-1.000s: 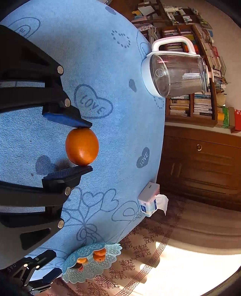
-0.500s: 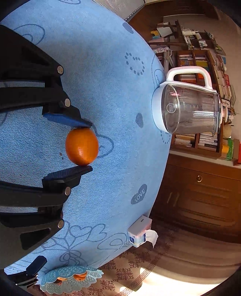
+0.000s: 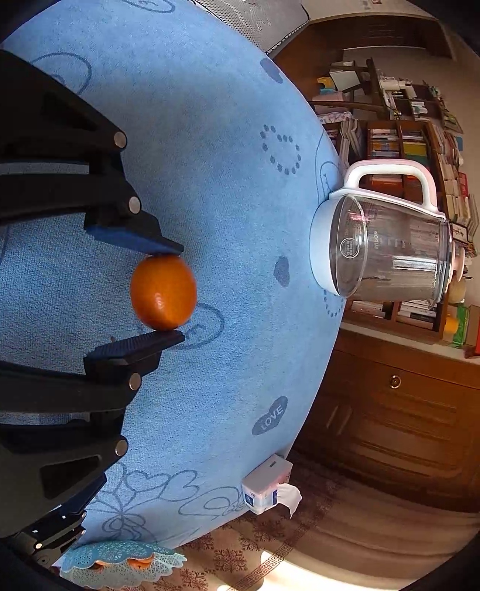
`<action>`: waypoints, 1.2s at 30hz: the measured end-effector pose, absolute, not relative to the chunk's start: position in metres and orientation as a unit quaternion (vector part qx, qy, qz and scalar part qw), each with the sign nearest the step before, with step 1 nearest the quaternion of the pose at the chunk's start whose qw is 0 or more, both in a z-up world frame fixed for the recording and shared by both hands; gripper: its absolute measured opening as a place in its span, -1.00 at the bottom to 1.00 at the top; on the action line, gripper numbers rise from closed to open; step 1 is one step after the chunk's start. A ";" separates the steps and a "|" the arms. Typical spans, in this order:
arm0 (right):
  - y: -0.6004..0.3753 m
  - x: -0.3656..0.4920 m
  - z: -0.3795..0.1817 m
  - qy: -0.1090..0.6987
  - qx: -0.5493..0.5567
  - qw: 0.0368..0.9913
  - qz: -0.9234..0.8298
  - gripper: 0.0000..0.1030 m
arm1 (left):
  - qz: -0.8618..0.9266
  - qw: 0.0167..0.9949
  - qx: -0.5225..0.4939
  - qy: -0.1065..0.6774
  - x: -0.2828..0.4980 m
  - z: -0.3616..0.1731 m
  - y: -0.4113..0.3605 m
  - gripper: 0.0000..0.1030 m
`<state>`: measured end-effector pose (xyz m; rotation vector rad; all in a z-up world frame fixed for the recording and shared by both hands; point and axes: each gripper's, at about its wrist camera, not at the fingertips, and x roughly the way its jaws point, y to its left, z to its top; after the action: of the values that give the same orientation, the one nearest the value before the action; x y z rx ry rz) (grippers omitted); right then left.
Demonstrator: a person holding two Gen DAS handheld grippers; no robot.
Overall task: Organize fruits
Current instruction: 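Grasp the dark brown wrinkled fruit with the right tool while the left tool holds the orange, then carry the dark brown fruit into the basket and open the right tool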
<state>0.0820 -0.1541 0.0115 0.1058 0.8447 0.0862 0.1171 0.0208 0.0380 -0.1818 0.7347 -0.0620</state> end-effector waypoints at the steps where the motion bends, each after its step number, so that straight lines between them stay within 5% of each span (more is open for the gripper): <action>1: -0.155 0.083 0.010 0.412 0.054 0.909 0.040 0.19 | -0.031 0.929 -0.089 0.359 0.117 0.038 0.021 -0.19; 10: -0.157 0.079 0.012 0.409 0.059 0.910 0.043 -0.15 | -0.035 0.928 -0.086 0.361 0.118 0.036 0.019 -0.19; 36: -0.231 0.046 0.048 0.354 0.128 0.926 -0.038 -0.16 | -0.046 0.927 -0.078 0.364 0.116 0.034 0.013 -0.19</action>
<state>0.0458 -0.2305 0.0477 0.2623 0.7262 -0.0779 0.1163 0.0129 0.0341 -0.1606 0.7471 -0.0951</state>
